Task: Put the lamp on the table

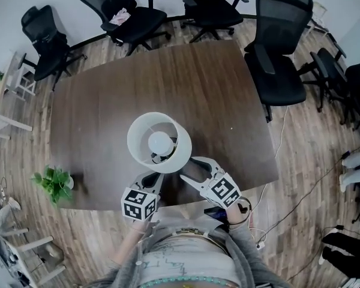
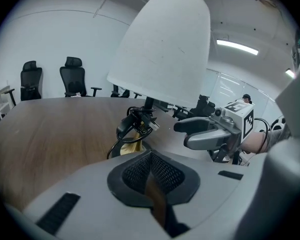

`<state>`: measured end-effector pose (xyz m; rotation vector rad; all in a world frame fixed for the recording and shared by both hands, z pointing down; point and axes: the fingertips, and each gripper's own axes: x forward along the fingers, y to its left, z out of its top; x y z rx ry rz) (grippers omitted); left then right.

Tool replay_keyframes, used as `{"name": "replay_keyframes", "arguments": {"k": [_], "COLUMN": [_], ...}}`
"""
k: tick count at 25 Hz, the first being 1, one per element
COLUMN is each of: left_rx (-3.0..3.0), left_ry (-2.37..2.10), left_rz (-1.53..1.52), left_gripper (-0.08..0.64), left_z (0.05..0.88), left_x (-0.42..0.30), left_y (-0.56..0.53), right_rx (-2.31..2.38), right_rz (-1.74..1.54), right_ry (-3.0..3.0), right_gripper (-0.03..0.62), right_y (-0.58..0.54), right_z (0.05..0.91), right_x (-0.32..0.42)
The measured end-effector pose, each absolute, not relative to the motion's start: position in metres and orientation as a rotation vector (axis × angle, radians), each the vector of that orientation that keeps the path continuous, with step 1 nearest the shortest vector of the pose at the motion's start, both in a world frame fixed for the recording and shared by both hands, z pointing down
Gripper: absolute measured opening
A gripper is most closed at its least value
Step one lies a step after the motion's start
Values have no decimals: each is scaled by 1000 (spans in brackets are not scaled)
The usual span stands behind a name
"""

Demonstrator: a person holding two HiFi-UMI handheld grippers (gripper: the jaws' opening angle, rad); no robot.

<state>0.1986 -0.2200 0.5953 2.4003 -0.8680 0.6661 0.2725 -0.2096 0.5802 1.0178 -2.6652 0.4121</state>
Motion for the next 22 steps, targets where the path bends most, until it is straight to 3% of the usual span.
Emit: {"name": "replay_keyframes", "arguments": {"k": [14,22], "left_rx": [2380,2375], "left_ry": [-1050,-1103], "left_rz": [553,516], "left_gripper": [11,11], "left_z": [573,563], "left_x": [205,201], "left_y": [-201,-191], "right_rx": [870,836], "right_rz": [354,327], "right_ry": [-2719,-2743], "right_gripper": [244,179], "right_y": [-200,-193], "right_z": [569,559], "right_x": [272,262]}}
